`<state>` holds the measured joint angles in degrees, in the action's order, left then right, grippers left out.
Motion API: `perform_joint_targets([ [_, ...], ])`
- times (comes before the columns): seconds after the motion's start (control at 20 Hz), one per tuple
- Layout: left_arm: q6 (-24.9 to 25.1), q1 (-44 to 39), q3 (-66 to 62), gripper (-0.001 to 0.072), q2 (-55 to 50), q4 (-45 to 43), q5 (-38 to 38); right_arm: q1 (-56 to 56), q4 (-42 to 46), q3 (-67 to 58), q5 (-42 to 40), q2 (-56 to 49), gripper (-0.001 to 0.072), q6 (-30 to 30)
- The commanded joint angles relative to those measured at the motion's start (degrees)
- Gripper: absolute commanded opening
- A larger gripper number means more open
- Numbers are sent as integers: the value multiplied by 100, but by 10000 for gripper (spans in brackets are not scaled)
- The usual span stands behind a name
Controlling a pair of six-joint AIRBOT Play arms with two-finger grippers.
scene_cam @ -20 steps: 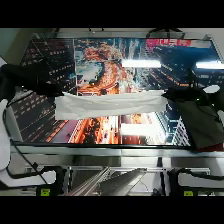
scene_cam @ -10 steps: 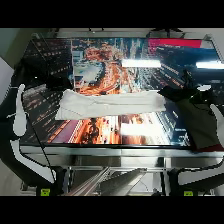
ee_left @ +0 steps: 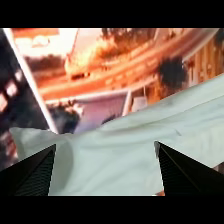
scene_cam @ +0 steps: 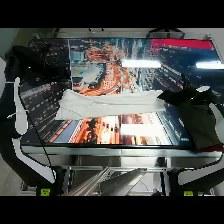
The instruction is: Fold the shirts.
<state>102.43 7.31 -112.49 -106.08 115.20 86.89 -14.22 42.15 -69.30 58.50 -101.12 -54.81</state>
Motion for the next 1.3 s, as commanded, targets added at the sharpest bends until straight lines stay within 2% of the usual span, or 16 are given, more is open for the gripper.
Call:
perform_joint_targets([
  [0.0,-98,-111,-79,689,2,44,131,339,157,-13,127,-109,347,68],
  [0.05,-98,-146,-79,689,2,48,129,442,160,-46,131,-109,202,83],
  [0.15,-98,-293,-79,688,2,46,142,577,153,-199,273,-87,21,79],
  [0.2,-101,-376,-79,638,2,48,157,612,142,-323,431,-52,20,72],
  [0.25,-98,-483,-79,364,0,46,166,621,136,-483,605,28,19,13],
  [0.3,-96,-614,-55,14,2,50,173,619,129,-638,748,138,19,-52],
  [0.45,-98,-1182,343,16,2,391,28,610,133,-1145,1198,682,19,-205],
  [0.7,-96,-2638,1443,16,-131,656,-1644,627,-601,-1617,2068,1561,19,-286],
  [0.85,-96,-3486,1287,16,-638,651,-2238,813,-791,-1617,2267,1878,20,-420],
  [1.05,-181,-4074,295,16,-1517,649,-2050,1209,-789,-1617,2341,1945,19,-560],
  [1.25,-247,-4000,-603,15,-1825,649,-1051,1303,-776,-1617,2433,1945,19,-699],
])
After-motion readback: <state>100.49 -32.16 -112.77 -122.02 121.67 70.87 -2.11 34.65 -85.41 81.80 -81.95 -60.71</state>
